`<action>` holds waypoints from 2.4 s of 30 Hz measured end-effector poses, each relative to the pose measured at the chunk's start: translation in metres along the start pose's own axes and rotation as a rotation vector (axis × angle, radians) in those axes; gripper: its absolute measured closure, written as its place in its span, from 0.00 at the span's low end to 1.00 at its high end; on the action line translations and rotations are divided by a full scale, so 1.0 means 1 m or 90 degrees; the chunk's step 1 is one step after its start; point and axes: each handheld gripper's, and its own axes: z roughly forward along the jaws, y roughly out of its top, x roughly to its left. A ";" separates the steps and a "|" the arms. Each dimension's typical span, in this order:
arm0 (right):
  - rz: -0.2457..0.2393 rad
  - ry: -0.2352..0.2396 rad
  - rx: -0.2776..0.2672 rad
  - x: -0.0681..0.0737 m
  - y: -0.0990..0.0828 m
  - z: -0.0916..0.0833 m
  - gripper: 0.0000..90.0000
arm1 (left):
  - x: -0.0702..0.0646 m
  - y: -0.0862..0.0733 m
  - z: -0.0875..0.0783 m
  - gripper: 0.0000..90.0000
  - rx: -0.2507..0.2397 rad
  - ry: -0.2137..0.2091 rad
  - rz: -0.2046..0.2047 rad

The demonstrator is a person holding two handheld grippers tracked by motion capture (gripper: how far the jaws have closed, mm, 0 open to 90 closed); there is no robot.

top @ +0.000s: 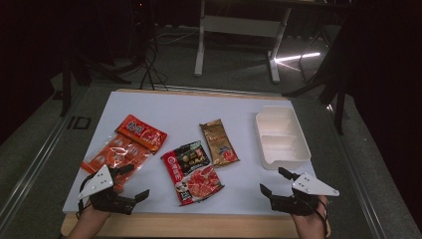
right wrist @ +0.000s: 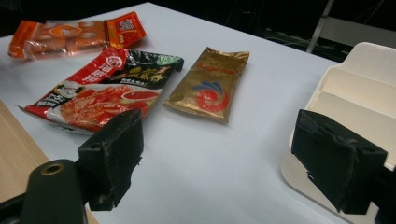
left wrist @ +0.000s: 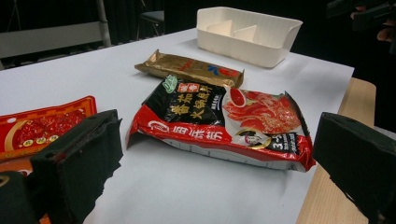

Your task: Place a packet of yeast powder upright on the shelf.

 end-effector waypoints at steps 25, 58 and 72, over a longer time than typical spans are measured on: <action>-0.036 0.080 0.044 0.019 0.029 0.007 0.14 | -0.003 0.000 0.000 0.02 0.009 -0.021 -0.001; -0.067 0.030 0.001 0.001 0.101 0.055 0.14 | -0.004 -0.001 0.001 0.02 0.013 -0.032 -0.002; -0.047 0.054 0.005 -0.016 0.117 0.097 0.13 | -0.004 -0.001 0.001 0.02 0.014 -0.041 -0.010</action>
